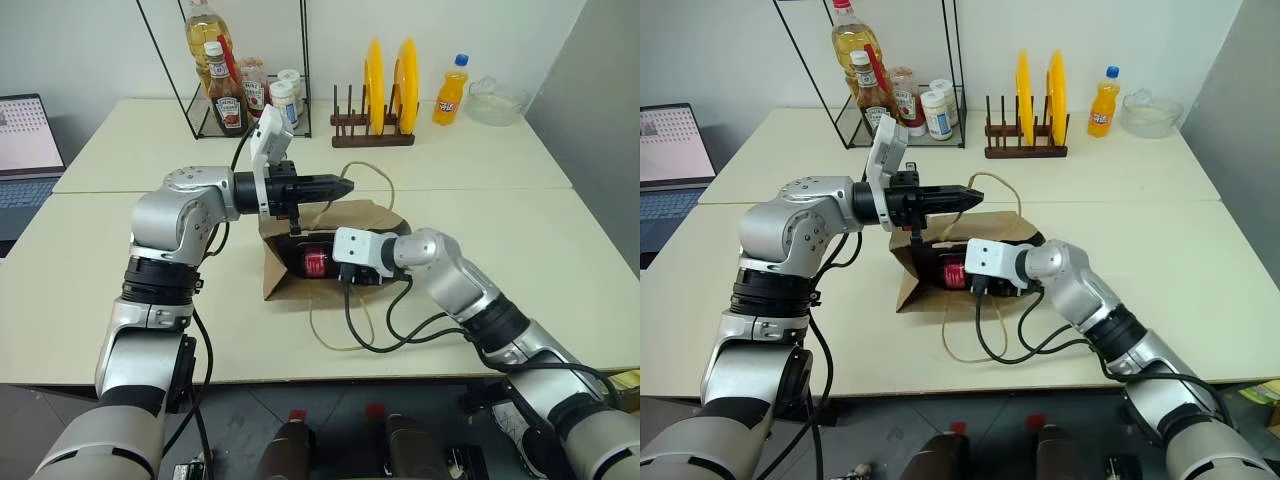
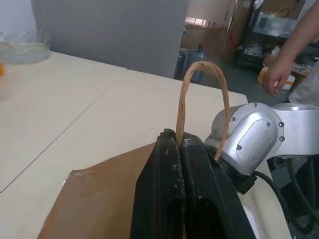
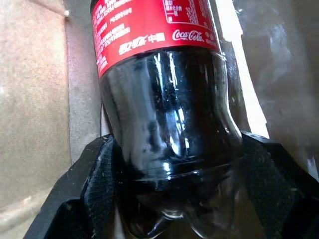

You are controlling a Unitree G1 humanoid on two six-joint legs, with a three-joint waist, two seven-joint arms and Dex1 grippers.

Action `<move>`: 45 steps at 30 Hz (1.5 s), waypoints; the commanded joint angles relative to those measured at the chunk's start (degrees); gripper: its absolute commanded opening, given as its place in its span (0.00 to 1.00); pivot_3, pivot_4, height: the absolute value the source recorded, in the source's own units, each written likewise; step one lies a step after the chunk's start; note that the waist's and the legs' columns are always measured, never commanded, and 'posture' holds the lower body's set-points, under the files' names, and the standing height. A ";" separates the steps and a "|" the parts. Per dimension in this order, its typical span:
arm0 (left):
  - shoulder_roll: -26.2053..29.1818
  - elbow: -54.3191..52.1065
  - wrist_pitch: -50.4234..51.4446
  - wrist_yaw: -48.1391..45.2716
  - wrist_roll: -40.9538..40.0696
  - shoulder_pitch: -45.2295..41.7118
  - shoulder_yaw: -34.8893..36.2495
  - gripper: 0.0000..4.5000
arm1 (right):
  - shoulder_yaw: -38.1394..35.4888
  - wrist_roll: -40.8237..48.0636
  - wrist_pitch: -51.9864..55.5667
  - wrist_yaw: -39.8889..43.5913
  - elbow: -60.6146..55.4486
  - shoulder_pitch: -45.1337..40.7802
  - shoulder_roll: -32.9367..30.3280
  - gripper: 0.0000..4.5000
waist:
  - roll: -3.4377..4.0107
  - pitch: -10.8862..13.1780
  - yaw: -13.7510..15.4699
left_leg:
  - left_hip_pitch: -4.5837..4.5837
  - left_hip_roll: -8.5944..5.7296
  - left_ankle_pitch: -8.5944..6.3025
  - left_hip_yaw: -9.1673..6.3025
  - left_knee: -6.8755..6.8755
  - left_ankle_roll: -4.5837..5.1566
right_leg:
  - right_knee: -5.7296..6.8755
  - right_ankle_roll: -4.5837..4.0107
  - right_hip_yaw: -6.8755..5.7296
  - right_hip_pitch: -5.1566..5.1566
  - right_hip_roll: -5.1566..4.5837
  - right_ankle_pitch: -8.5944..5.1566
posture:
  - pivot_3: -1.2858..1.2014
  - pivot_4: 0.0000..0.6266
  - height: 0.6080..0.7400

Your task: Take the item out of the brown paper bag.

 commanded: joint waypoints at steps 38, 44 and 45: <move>-3.40 9.57 -9.64 2.84 5.62 -3.20 0.72 0.00 | -39.45 26.33 39.01 -17.22 -16.84 22.85 -21.67 0.73 | 0.08 0.06 0.19 | -0.01 -0.01 -0.01 0.30 -0.02 0.06 | 0.00 0.01 0.10 0.03 -0.12 0.00 | 0.52 0.24 1.00; -2.70 7.31 -8.72 3.86 5.23 -1.33 1.55 0.00 | -37.86 27.12 37.14 -16.34 -13.75 22.56 -23.08 0.93 | 0.08 0.05 0.26 | 0.00 0.01 -0.01 0.25 0.01 0.06 | 0.00 0.01 0.05 0.07 -0.07 0.00 | 0.52 0.24 1.00; -2.63 6.80 -8.55 4.10 5.10 -0.96 1.64 0.00 | -37.78 27.45 36.68 -16.07 -13.96 22.61 -23.01 0.99 | 0.08 0.05 0.30 | 0.00 0.01 -0.01 0.24 0.01 0.06 | 0.00 0.01 0.05 0.07 -0.07 0.00 | 0.52 0.24 1.00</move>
